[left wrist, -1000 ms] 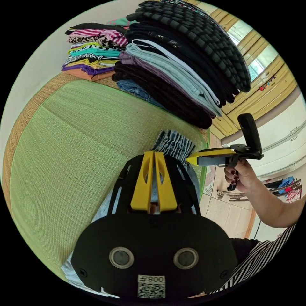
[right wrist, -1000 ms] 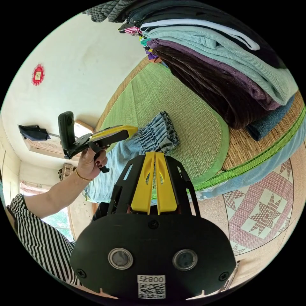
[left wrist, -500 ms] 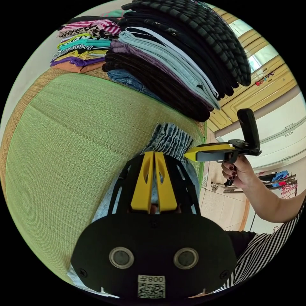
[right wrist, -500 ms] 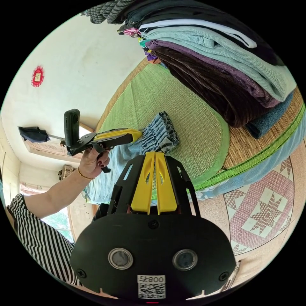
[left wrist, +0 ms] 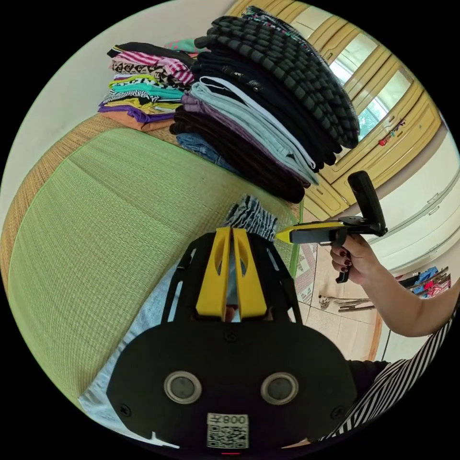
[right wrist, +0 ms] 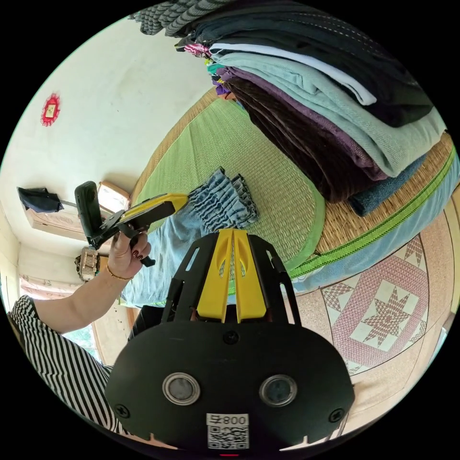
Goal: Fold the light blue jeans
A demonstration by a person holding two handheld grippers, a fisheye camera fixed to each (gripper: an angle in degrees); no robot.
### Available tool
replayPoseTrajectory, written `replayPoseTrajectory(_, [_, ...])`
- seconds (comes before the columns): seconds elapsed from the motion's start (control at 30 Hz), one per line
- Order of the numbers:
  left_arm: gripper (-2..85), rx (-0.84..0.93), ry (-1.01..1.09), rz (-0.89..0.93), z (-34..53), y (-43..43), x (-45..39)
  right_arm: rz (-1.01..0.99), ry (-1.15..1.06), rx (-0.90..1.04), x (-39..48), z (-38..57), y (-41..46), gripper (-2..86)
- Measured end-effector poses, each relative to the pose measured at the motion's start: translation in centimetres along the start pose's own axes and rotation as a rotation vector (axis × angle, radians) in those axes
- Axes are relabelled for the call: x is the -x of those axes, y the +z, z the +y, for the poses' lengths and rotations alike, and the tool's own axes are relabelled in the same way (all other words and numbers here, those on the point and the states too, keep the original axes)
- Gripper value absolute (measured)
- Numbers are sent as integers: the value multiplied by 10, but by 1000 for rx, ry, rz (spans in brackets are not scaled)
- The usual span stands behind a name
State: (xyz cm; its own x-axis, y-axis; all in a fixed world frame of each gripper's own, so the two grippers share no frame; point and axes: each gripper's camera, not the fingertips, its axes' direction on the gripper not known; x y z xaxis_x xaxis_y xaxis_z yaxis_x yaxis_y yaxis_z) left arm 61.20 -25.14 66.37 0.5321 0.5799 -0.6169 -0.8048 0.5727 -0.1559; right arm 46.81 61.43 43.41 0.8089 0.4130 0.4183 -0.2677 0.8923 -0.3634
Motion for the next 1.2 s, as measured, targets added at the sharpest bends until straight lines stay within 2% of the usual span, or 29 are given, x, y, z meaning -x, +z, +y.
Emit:
replayPoseTrajectory(0.07, [4,-6,-9,17,23,-7,1,21,1,17,5,-3,4,0])
replayPoseTrajectory(0.13, [3,99,-33,-11,38,1,8,50,22,40,7,-6,10,0])
replayPoseTrajectory(0.27, [2,-47,-132,50,72,-39,30,142,23,-10,24,1,-3,0])
replayPoseTrajectory(0.37, [1,-114,-128,96,97,-68,39,108,-4,-70,42,10,-17,0])
replayPoseTrajectory(0.53, [0,88,-161,85,134,-59,58,101,-106,-16,74,-18,4,0])
replayPoseTrajectory(0.6, [1,35,-199,165,148,-77,67,149,-89,77,68,-31,28,0])
replayPoseTrajectory(0.7, [1,-54,-176,210,176,-114,71,95,-79,45,60,-35,24,0])
replayPoseTrajectory(0.77, [1,54,-180,175,205,-122,78,108,-80,22,62,-34,18,1])
replayPoseTrajectory(0.83, [1,176,-213,222,232,-124,91,132,-68,17,66,-37,13,1])
replayPoseTrajectory(0.93, [3,-4,-322,342,288,-181,120,135,-144,-17,91,-42,1,3])
replayPoseTrajectory(1.0, [4,-130,-404,317,328,-224,143,103,-207,-25,112,-44,0,6])
replayPoseTrajectory(1.07, [9,-244,-508,165,380,-281,174,-25,-328,25,152,-50,14,13])
replayPoseTrajectory(1.17, [13,-236,-621,-51,431,-335,212,-180,-510,157,218,-64,58,38])
replayPoseTrajectory(1.2, [12,-227,-632,-66,439,-341,218,-201,-540,183,232,-67,69,46])
